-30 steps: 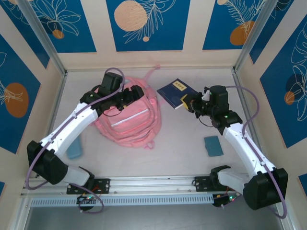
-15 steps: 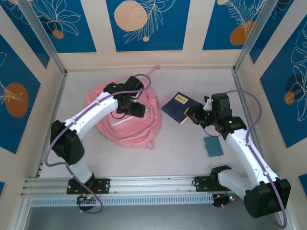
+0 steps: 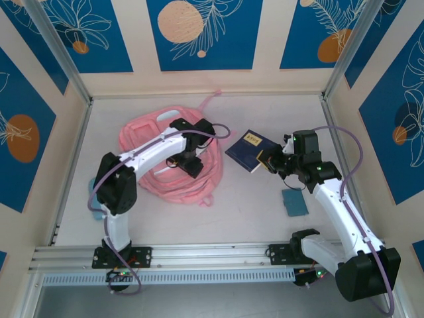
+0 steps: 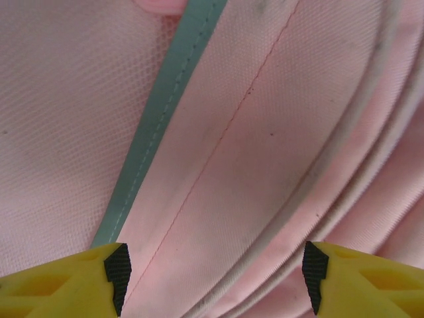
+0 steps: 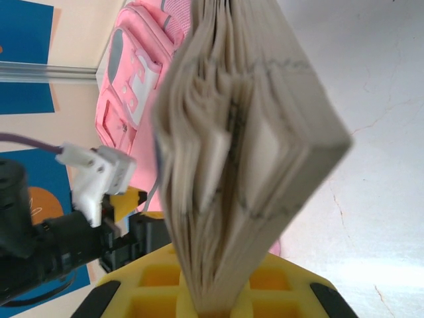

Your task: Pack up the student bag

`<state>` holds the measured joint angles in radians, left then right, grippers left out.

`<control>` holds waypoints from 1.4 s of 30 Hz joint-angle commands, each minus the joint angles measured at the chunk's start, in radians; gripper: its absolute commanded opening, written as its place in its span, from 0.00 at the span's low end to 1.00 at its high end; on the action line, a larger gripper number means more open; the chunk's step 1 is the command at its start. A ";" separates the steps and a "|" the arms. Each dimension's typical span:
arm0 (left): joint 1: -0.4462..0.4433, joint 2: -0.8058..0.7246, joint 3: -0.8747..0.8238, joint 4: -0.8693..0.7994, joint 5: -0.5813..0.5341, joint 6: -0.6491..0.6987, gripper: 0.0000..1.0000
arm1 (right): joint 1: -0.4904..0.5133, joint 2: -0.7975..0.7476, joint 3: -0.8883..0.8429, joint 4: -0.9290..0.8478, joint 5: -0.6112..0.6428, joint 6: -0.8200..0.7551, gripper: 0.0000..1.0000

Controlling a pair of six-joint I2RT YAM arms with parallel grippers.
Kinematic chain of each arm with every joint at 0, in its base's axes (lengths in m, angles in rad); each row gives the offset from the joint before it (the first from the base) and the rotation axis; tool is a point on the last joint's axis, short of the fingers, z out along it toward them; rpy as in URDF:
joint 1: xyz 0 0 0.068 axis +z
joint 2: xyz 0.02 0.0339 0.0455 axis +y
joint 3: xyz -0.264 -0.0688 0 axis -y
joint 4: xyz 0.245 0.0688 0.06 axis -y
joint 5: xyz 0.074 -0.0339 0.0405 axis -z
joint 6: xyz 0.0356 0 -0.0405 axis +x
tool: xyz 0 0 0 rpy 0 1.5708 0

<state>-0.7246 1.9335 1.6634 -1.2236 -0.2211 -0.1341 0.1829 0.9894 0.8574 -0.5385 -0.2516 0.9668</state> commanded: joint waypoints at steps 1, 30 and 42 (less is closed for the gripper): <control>-0.013 0.029 0.042 -0.053 -0.058 0.038 0.70 | -0.004 -0.020 -0.010 0.023 -0.040 -0.017 0.00; -0.015 -0.209 0.190 0.132 -0.290 -0.041 0.03 | -0.016 -0.079 0.013 -0.043 0.005 -0.069 0.00; -0.014 -0.325 0.104 0.435 -0.157 -0.043 0.00 | 0.034 -0.051 -0.057 0.105 -0.184 -0.056 0.00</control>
<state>-0.7353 1.6260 1.7432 -0.9401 -0.4007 -0.1520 0.1986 0.9337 0.8337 -0.5148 -0.3489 0.8986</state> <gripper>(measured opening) 0.044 0.112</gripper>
